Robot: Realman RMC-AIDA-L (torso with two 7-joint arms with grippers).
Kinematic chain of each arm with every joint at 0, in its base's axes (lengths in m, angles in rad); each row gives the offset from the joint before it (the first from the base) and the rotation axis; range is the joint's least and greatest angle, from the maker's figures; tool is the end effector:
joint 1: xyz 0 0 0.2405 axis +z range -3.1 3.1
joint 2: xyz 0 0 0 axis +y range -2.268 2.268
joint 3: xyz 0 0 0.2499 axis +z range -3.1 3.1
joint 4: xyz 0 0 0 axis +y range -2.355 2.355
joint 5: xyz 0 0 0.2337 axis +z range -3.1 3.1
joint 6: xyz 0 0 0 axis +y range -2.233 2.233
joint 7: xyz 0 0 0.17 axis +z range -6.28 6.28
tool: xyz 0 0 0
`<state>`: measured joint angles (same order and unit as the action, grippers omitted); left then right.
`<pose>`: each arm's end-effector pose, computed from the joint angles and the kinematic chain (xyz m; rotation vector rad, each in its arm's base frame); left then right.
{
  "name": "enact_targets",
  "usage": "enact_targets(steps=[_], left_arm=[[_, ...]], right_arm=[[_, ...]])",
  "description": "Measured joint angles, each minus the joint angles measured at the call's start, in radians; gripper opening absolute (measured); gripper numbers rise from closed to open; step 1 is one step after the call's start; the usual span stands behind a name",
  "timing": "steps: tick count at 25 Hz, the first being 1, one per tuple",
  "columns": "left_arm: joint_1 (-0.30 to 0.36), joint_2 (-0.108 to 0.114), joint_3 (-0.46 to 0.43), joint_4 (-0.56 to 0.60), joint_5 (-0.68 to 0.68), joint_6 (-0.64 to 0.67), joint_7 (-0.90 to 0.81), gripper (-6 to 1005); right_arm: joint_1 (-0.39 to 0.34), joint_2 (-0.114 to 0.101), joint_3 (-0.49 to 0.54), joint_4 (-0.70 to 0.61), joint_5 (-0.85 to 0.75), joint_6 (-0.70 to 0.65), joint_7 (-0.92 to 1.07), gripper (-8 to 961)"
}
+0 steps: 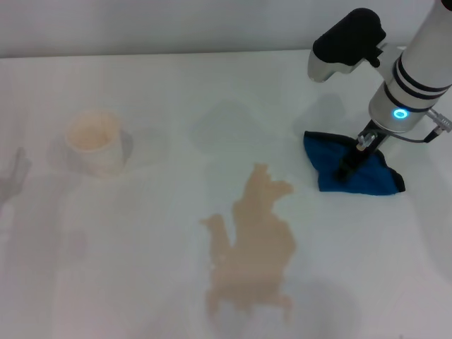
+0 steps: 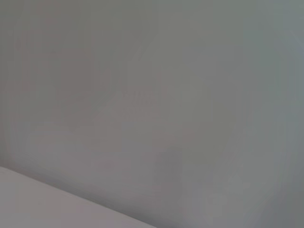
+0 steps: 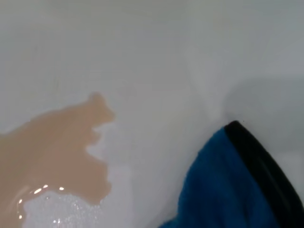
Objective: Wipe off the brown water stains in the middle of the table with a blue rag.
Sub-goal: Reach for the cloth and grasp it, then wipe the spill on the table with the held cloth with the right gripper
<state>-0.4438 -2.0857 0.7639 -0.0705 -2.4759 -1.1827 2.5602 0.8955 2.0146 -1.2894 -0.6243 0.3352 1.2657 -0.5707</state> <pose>-0.3794 0.3366 -0.0274 -1.4797 -0.9552 -0.8494 0.2682 0.4235 -0.0401 -2.3645 1.0936 -0.8271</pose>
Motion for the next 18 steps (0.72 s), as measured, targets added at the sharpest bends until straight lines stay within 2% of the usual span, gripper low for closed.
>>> enact_targets(steps=[5,10,13,18], left_arm=[[0.003,0.001,0.000,0.000,0.000,0.000,0.000,892],[0.005,0.001,0.000,0.000,0.000,0.000,0.000,892],[0.006,0.001,0.000,0.000,0.000,0.000,0.000,892],[0.007,0.001,0.000,0.000,0.000,0.000,0.000,891]], right_arm=[[0.001,0.001,0.001,0.001,0.004,0.008,0.000,482],[0.000,0.001,0.001,0.001,0.005,0.009,0.003,234],[-0.004,0.002,0.001,-0.003,0.011,0.009,0.002,172],[-0.008,0.004,-0.003,-0.005,0.091,0.013,-0.038,170]])
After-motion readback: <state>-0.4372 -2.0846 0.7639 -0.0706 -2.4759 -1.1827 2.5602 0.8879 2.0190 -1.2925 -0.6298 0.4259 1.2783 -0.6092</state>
